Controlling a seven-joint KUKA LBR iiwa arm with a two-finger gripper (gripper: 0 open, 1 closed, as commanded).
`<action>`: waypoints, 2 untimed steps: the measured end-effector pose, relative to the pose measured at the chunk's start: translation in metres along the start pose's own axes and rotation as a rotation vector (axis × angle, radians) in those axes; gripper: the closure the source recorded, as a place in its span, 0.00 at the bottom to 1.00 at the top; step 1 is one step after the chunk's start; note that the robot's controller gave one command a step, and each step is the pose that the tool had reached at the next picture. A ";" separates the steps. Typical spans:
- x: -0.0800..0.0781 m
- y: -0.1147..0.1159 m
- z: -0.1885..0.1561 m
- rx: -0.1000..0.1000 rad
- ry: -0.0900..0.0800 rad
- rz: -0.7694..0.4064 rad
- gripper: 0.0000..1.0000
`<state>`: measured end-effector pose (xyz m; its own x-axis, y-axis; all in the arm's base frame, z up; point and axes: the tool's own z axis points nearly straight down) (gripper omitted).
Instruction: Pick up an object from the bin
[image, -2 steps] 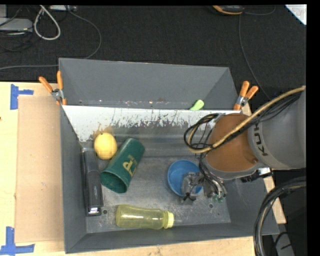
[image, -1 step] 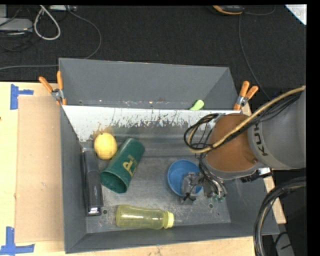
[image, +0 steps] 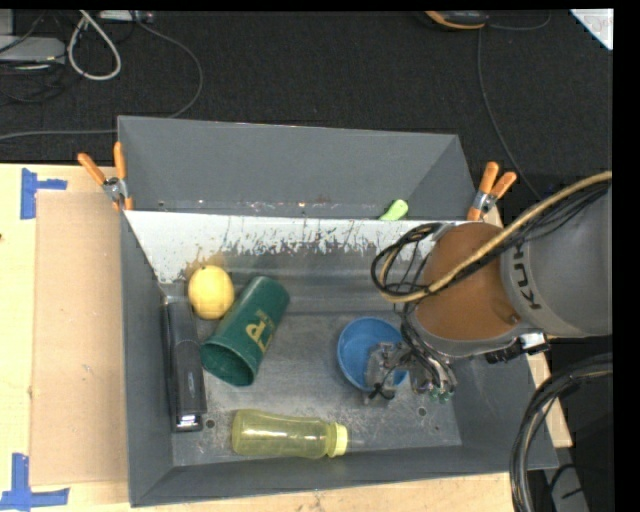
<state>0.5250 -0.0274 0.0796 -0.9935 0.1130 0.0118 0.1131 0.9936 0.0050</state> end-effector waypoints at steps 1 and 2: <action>0.003 -0.001 0.002 0.000 0.003 0.005 1.00; -0.007 0.011 0.008 -0.001 0.002 -0.427 1.00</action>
Offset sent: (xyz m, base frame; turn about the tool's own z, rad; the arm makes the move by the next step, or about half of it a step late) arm 0.0118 0.0123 -0.0096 -0.4848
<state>0.5326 -0.0175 0.0716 -0.9510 -0.3089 0.0103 -0.3088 0.9511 0.0106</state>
